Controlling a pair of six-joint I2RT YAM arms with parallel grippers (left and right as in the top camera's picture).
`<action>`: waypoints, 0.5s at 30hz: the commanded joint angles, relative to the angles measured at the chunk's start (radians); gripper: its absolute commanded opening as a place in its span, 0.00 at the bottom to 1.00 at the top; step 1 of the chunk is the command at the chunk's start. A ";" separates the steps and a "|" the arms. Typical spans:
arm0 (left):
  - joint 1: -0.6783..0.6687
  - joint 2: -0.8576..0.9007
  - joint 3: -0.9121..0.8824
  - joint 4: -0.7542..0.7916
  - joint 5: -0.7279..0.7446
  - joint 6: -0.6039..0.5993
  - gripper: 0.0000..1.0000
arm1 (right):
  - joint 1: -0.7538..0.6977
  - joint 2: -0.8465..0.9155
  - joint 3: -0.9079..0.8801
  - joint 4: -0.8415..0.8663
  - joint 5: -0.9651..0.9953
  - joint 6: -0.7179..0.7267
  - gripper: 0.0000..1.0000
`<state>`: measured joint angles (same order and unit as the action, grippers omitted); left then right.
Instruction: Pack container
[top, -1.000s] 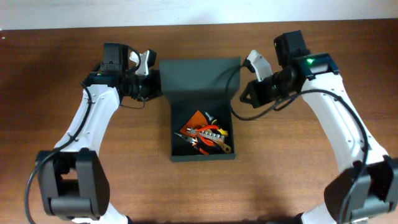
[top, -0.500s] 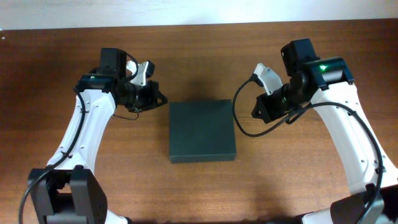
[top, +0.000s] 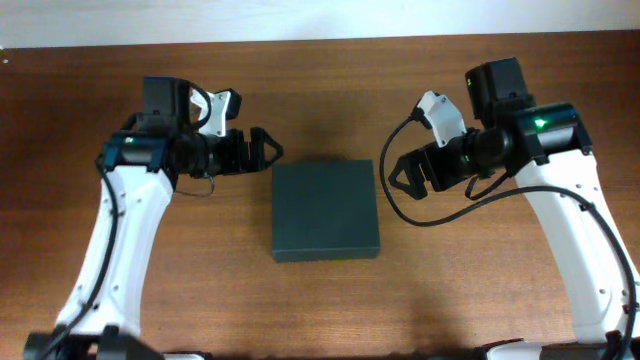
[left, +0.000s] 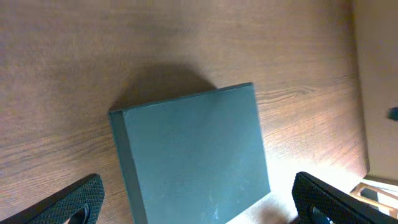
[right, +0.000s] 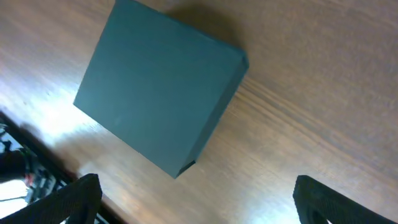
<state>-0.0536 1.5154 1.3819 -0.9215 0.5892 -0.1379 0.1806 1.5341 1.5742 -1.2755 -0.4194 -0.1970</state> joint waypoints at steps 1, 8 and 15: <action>-0.003 -0.075 0.032 -0.001 -0.009 0.021 0.99 | 0.009 -0.024 0.015 -0.001 -0.047 0.040 0.99; -0.003 -0.287 0.034 -0.127 -0.175 0.065 0.99 | 0.009 -0.193 0.006 -0.097 -0.070 -0.169 0.99; -0.003 -0.534 0.011 -0.291 -0.272 0.047 0.99 | 0.009 -0.532 -0.104 -0.085 -0.063 -0.208 0.99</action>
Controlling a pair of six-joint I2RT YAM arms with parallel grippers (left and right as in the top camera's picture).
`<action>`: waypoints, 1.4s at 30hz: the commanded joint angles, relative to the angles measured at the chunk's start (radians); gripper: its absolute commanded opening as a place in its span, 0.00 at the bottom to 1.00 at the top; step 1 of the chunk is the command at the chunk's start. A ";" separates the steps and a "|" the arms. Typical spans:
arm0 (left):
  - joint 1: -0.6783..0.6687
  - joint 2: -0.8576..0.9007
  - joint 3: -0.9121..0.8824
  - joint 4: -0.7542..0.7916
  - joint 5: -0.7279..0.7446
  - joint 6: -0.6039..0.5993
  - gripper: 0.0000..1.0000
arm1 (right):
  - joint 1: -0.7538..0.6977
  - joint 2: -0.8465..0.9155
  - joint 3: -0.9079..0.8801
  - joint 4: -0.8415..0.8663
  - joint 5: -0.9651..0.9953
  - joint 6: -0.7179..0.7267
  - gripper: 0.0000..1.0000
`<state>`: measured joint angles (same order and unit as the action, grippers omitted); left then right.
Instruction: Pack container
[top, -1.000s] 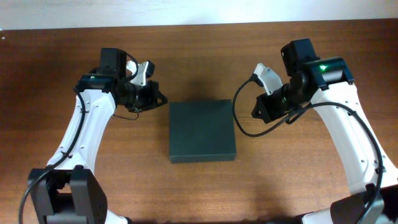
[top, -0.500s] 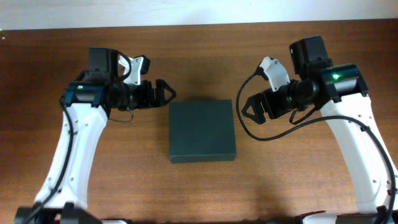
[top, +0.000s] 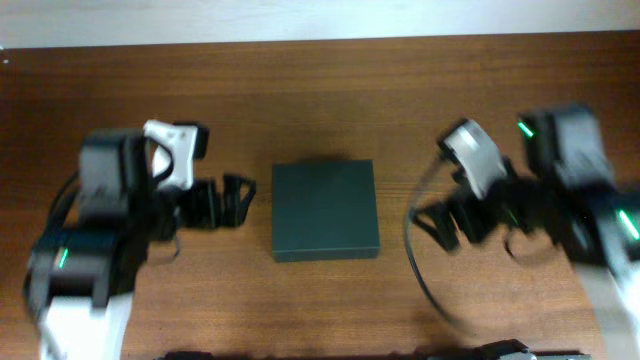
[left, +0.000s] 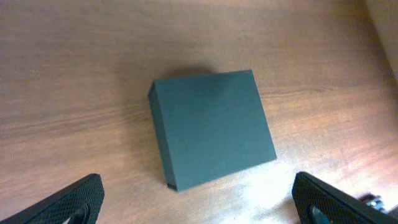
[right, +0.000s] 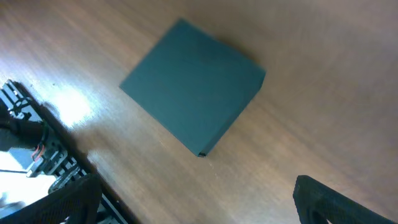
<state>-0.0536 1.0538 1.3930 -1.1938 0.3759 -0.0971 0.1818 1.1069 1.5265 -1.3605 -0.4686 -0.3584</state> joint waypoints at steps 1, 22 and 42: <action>-0.003 -0.106 -0.008 -0.031 -0.059 0.000 0.99 | 0.008 -0.155 -0.084 0.008 -0.010 -0.046 0.99; -0.003 -0.420 -0.257 -0.068 -0.058 -0.074 0.99 | 0.008 -0.561 -0.361 0.047 -0.010 -0.015 0.99; -0.003 -0.420 -0.265 -0.048 -0.232 -0.066 0.99 | 0.008 -0.561 -0.361 0.047 -0.010 -0.015 0.99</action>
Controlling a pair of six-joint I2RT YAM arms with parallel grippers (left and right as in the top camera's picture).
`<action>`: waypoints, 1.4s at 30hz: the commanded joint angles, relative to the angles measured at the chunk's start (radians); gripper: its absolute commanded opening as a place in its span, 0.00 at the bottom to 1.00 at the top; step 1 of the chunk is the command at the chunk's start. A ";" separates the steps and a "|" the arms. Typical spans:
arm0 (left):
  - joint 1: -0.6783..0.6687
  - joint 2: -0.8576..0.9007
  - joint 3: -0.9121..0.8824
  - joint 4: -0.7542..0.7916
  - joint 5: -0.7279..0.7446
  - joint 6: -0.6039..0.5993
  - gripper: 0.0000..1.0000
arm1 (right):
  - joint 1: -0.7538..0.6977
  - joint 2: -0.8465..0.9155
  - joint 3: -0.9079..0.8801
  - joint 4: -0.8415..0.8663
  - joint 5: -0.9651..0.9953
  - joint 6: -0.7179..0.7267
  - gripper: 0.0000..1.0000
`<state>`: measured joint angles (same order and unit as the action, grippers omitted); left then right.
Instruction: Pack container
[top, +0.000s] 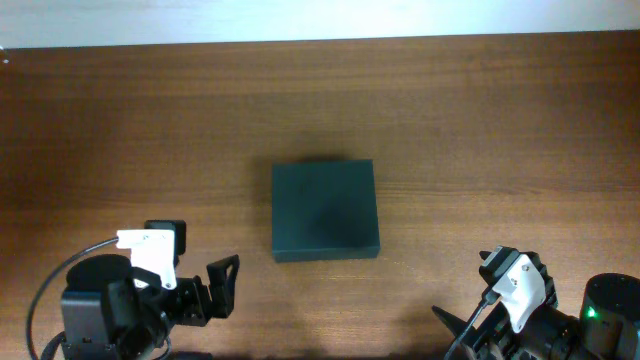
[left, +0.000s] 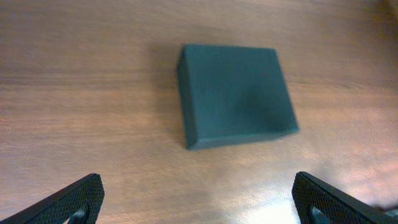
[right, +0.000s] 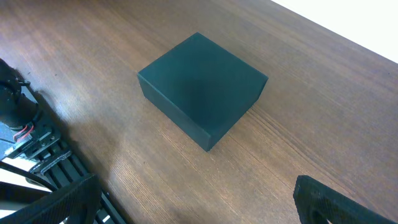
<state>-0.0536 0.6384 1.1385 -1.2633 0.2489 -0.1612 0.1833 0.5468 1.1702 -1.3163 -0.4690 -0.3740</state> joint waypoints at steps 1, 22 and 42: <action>-0.003 -0.006 -0.017 0.043 -0.143 -0.002 0.99 | 0.006 -0.001 -0.005 0.003 -0.009 0.001 0.99; 0.057 -0.399 -0.613 0.531 -0.317 0.088 0.99 | 0.006 -0.001 -0.005 0.003 -0.009 0.001 0.99; 0.060 -0.611 -0.932 0.572 -0.218 0.162 0.99 | 0.006 -0.001 -0.005 0.003 -0.009 0.001 0.99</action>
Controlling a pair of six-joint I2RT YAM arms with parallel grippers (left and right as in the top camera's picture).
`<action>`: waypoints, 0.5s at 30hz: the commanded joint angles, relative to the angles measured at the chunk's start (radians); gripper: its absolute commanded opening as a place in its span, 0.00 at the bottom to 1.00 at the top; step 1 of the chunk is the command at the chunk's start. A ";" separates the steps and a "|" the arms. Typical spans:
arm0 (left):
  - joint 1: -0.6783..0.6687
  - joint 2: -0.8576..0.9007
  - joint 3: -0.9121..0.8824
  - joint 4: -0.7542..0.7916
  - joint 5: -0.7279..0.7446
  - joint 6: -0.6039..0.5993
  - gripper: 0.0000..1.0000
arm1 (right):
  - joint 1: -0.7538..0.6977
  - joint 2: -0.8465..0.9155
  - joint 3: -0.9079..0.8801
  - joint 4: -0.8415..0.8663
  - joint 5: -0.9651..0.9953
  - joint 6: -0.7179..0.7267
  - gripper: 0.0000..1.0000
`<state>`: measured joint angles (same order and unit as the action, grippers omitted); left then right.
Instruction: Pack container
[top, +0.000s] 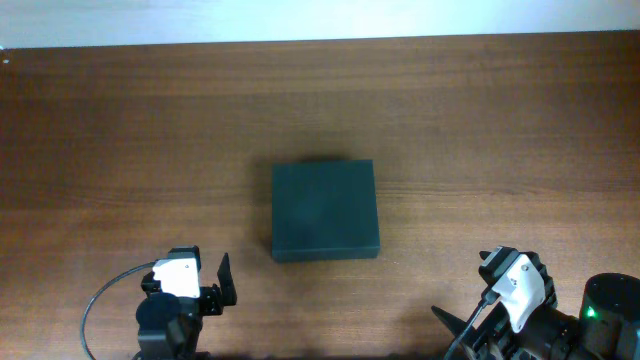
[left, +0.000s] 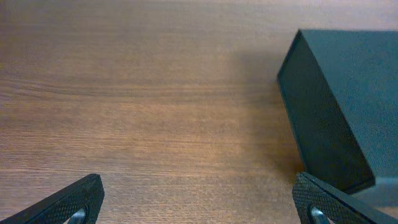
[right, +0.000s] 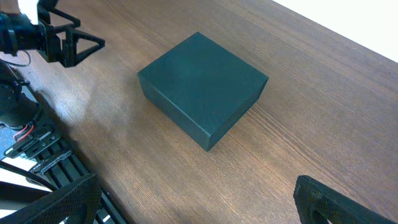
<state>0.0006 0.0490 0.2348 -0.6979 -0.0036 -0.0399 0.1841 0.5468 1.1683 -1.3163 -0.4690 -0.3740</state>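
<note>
A closed dark green box (top: 325, 210) lies flat in the middle of the wooden table (top: 480, 120). My left gripper (top: 225, 280) sits low at the table's front edge, left of the box, open and holding nothing. In its wrist view the box (left: 348, 93) fills the right side, with bare wood between the fingertips (left: 81, 199). My right gripper (top: 450, 325) is at the front right, also open and empty. Its wrist view looks down on the box (right: 202, 87) from a distance, and the left gripper (right: 68, 43) shows at the upper left.
A pale wall strip (top: 320, 20) runs along the table's far edge. In the right wrist view, a dark metal frame with cables (right: 31, 149) stands off the table's front edge. Nothing else lies on the wood.
My left arm has folded lower at the front edge, and its camera now looks across the table with the box at the right. The right arm and the box have not moved.
Both open grippers first stood close on either side of the box. Then they were farther apart from it. Later both were down at the table's front edge, and now the left arm sits lower still. The box stayed shut and in place.
</note>
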 joint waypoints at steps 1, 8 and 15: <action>0.005 -0.027 -0.037 0.007 0.034 0.040 0.99 | 0.006 -0.001 -0.003 0.003 -0.009 0.001 0.99; 0.005 -0.036 -0.053 0.006 0.017 0.041 0.99 | 0.006 -0.001 -0.003 0.003 -0.009 0.001 0.99; 0.005 -0.035 -0.053 0.005 0.000 0.041 0.99 | 0.006 -0.001 -0.003 0.003 -0.009 0.001 0.99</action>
<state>0.0010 0.0250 0.1932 -0.6979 0.0071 -0.0185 0.1841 0.5468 1.1683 -1.3159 -0.4690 -0.3744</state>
